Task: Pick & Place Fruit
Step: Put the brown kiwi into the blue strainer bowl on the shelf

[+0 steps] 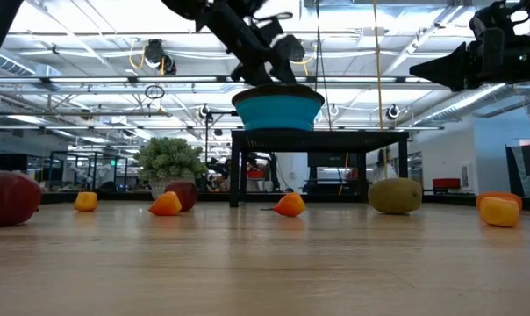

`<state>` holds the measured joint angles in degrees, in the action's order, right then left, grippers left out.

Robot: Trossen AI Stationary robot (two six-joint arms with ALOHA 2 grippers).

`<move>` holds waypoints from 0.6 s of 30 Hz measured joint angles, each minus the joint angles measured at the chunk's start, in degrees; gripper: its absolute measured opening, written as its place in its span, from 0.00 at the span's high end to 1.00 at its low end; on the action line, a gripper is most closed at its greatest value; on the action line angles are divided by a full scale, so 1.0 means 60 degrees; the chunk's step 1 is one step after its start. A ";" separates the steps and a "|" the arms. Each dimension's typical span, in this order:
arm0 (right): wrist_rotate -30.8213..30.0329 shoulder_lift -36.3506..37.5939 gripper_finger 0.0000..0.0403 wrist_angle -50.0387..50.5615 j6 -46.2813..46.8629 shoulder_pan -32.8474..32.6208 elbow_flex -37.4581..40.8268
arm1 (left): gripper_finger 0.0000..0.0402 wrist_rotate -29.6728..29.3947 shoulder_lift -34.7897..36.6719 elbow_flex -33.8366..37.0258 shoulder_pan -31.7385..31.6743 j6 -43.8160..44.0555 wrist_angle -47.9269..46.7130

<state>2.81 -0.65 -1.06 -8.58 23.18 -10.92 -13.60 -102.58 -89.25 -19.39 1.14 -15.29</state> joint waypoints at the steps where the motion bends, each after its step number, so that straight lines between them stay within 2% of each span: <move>1: 0.0000 -0.0003 1.00 0.0000 0.0000 0.0000 0.0001 | 0.28 -0.0060 0.0169 0.0000 0.0003 -0.0002 0.0010; 5: 0.0000 -0.0003 1.00 0.0000 0.0000 0.0000 -0.0001 | 0.28 -0.0001 0.0877 -0.0004 0.0115 0.0343 -0.0109; 8: 0.0015 -0.0003 1.00 0.0000 0.0000 0.0000 0.0000 | 0.30 0.0021 0.1338 -0.0007 0.0380 0.0797 -0.0829; 18: 0.0037 -0.0003 1.00 0.0004 0.0658 0.0000 -0.0001 | 0.45 0.0014 0.2090 -0.0007 0.1649 0.2761 -0.3657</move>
<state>3.03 -0.67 -1.04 -4.63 23.18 -10.92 -13.52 -90.03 -89.30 -9.50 17.71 -37.23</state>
